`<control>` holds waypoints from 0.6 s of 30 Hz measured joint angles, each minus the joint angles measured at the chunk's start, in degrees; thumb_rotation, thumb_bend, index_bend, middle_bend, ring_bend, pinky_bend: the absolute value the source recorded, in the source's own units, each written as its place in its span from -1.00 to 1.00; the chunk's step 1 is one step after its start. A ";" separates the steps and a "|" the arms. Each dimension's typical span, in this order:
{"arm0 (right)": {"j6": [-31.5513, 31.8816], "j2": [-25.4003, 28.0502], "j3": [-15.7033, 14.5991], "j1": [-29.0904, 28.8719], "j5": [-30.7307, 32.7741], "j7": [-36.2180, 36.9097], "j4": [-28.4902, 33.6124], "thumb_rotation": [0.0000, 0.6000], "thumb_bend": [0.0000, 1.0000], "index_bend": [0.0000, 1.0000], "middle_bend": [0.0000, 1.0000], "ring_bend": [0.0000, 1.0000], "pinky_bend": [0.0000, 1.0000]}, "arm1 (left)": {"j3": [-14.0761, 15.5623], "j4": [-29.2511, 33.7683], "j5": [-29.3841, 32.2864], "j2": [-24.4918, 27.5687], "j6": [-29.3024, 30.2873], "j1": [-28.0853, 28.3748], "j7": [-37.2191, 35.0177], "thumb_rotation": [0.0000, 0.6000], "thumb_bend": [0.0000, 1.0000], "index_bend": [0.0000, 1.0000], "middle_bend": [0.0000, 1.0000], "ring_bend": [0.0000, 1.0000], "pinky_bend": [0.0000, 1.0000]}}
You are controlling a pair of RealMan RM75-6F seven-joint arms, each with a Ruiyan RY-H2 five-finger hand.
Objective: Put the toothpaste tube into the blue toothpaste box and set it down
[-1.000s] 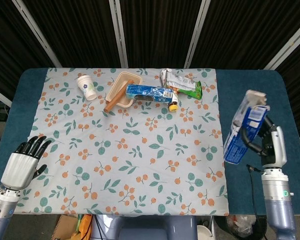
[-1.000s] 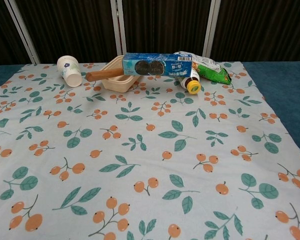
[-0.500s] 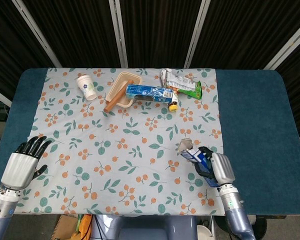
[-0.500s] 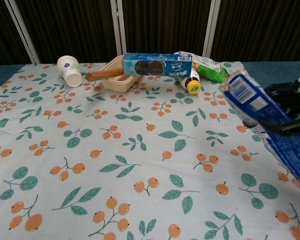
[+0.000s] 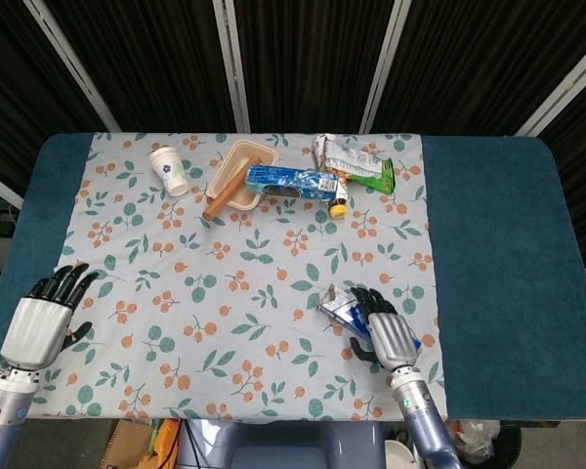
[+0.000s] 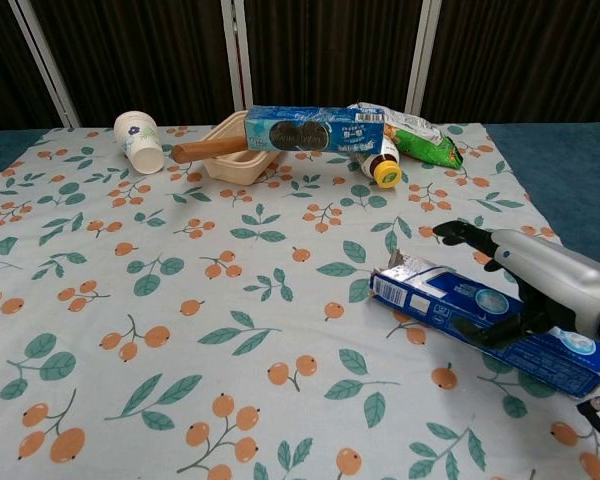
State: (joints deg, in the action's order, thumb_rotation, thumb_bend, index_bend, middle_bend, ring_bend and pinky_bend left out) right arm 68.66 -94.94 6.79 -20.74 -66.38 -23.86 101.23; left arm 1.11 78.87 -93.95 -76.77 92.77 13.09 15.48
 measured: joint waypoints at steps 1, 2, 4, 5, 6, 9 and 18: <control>0.19 0.25 0.00 -0.14 0.00 -0.86 1.00 1.00 -0.23 -1.00 -0.85 -1.00 -0.72 | -0.04 0.15 0.02 0.06 0.00 -0.06 0.00 1.00 -0.98 -0.64 -0.71 -0.65 -0.35; 0.44 0.59 0.01 -0.20 -0.06 -1.48 1.80 1.00 -0.23 -1.00 -0.85 -1.00 -0.73 | -0.08 0.41 0.05 0.16 0.02 -0.15 -0.03 1.00 -0.98 -0.65 -0.73 -0.66 -0.37; 1.21 2.03 -0.02 -0.18 -0.35 -2.74 3.67 1.00 -0.23 -1.00 -0.85 -1.00 -0.74 | -0.12 0.99 0.11 0.45 0.08 -0.37 -0.09 1.00 -0.98 -0.67 -0.76 -0.71 -0.42; 1.56 2.91 -0.07 -0.11 -0.54 -3.17 4.39 1.00 -0.23 -1.00 -0.85 -1.00 -0.76 | -0.13 1.47 0.17 0.68 0.12 -0.55 -0.18 1.00 -0.98 -0.69 -0.77 -0.72 -0.44; 1.94 3.94 -0.15 0.01 -0.79 -3.55 5.05 1.00 -0.23 -1.00 -0.85 -1.00 -0.76 | -0.12 1.87 0.23 0.87 0.13 -0.68 -0.28 1.00 -0.98 -0.71 -0.79 -0.75 -0.47; 3.29 8.38 -0.87 0.74 -2.20 -4.47 6.75 1.00 -0.23 -1.00 -0.88 -1.00 -0.77 | 0.09 3.75 0.73 1.84 -0.04 -1.29 -0.98 1.00 -0.98 -0.77 -0.86 -0.81 -0.54; 11.24 25.18 -7.42 6.41 -16.43 -1.15 3.19 1.00 -0.23 -1.00 -0.95 -1.00 -0.83 | 2.02 11.93 3.55 7.44 -1.39 -4.56 -4.72 1.00 -1.00 -0.90 -0.98 -0.91 -0.68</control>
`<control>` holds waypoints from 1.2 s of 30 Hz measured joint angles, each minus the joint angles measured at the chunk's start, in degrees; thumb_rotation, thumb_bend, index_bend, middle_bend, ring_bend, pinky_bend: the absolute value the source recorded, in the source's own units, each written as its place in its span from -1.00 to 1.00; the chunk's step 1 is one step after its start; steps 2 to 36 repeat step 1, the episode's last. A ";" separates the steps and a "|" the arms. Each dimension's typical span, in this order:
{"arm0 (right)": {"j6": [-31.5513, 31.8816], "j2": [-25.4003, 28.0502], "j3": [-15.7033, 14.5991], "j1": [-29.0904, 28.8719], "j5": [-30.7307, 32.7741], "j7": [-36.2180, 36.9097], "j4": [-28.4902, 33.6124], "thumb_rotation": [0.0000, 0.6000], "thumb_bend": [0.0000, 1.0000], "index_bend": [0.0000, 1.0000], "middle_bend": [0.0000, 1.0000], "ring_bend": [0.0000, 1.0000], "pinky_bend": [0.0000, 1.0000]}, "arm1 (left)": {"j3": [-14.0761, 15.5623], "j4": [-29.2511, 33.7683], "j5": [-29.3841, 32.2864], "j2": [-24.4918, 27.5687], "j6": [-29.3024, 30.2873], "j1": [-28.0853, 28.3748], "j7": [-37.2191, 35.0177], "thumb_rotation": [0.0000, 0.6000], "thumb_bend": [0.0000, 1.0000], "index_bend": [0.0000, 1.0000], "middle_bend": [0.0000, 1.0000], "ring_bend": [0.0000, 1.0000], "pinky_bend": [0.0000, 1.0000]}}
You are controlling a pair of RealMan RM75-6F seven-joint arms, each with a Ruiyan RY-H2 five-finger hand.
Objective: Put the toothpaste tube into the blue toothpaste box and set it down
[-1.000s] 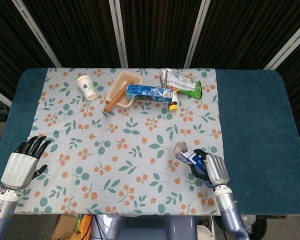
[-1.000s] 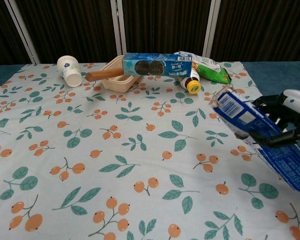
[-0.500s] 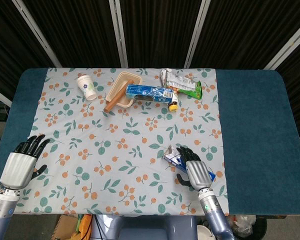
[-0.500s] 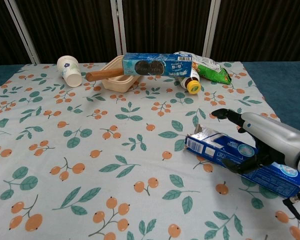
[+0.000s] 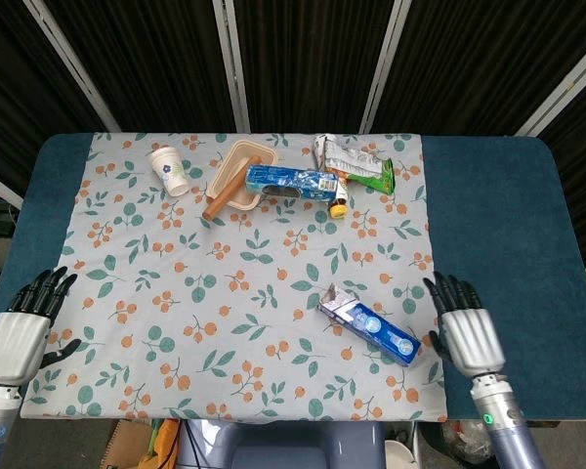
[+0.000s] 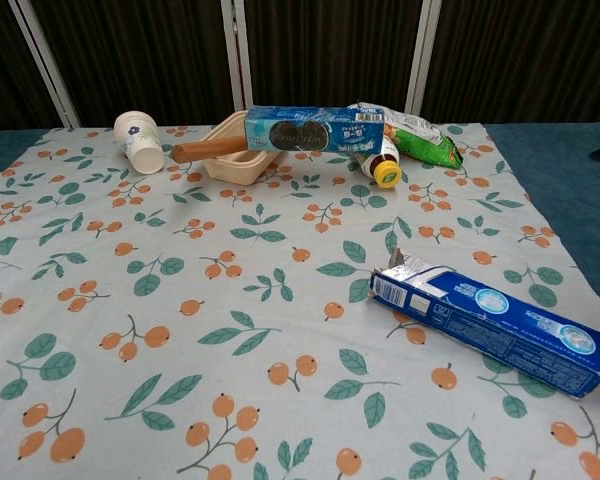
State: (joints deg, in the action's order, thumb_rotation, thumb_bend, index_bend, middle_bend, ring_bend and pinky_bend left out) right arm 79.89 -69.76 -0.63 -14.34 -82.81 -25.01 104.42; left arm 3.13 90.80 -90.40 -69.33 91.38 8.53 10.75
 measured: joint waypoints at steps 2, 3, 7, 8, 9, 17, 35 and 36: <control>1.98 1.14 -1.01 1.12 -2.64 1.29 -2.16 1.00 -0.23 -1.00 -0.95 -1.00 -0.83 | 0.11 0.38 0.01 0.36 0.17 -0.37 -0.19 1.00 -1.00 -0.91 -0.99 -0.92 -0.68; 1.98 1.14 -1.01 1.12 -2.64 1.29 -2.16 1.00 -0.23 -1.00 -0.95 -1.00 -0.83 | 0.11 0.38 0.01 0.36 0.17 -0.37 -0.19 1.00 -1.00 -0.91 -0.99 -0.92 -0.68; 1.98 1.14 -1.01 1.12 -2.64 1.29 -2.16 1.00 -0.23 -1.00 -0.95 -1.00 -0.83 | 0.11 0.38 0.01 0.36 0.17 -0.37 -0.19 1.00 -1.00 -0.91 -0.99 -0.92 -0.68; 1.98 1.14 -1.01 1.12 -2.64 1.29 -2.16 1.00 -0.23 -1.00 -0.95 -1.00 -0.83 | 0.11 0.38 0.01 0.36 0.17 -0.37 -0.19 1.00 -1.00 -0.91 -0.99 -0.92 -0.68; 1.98 1.14 -1.01 1.12 -2.64 1.29 -2.16 1.00 -0.23 -1.00 -0.95 -1.00 -0.83 | 0.11 0.38 0.01 0.36 0.17 -0.37 -0.19 1.00 -1.00 -0.91 -0.99 -0.92 -0.68; 1.98 1.14 -1.01 1.12 -2.64 1.29 -2.16 1.00 -0.23 -1.00 -0.95 -1.00 -0.83 | 0.11 0.38 0.01 0.36 0.17 -0.37 -0.19 1.00 -1.00 -0.91 -0.99 -0.92 -0.68; 1.98 1.14 -1.01 1.12 -2.64 1.29 -2.16 1.00 -0.23 -1.00 -0.95 -1.00 -0.83 | 0.11 0.38 0.01 0.36 0.17 -0.37 -0.19 1.00 -1.00 -0.91 -0.99 -0.92 -0.68; 1.98 1.14 -1.01 1.12 -2.64 1.29 -2.16 1.00 -0.23 -1.00 -0.95 -1.00 -0.83 | 0.11 0.38 0.01 0.36 0.17 -0.37 -0.19 1.00 -1.00 -0.91 -0.99 -0.92 -0.68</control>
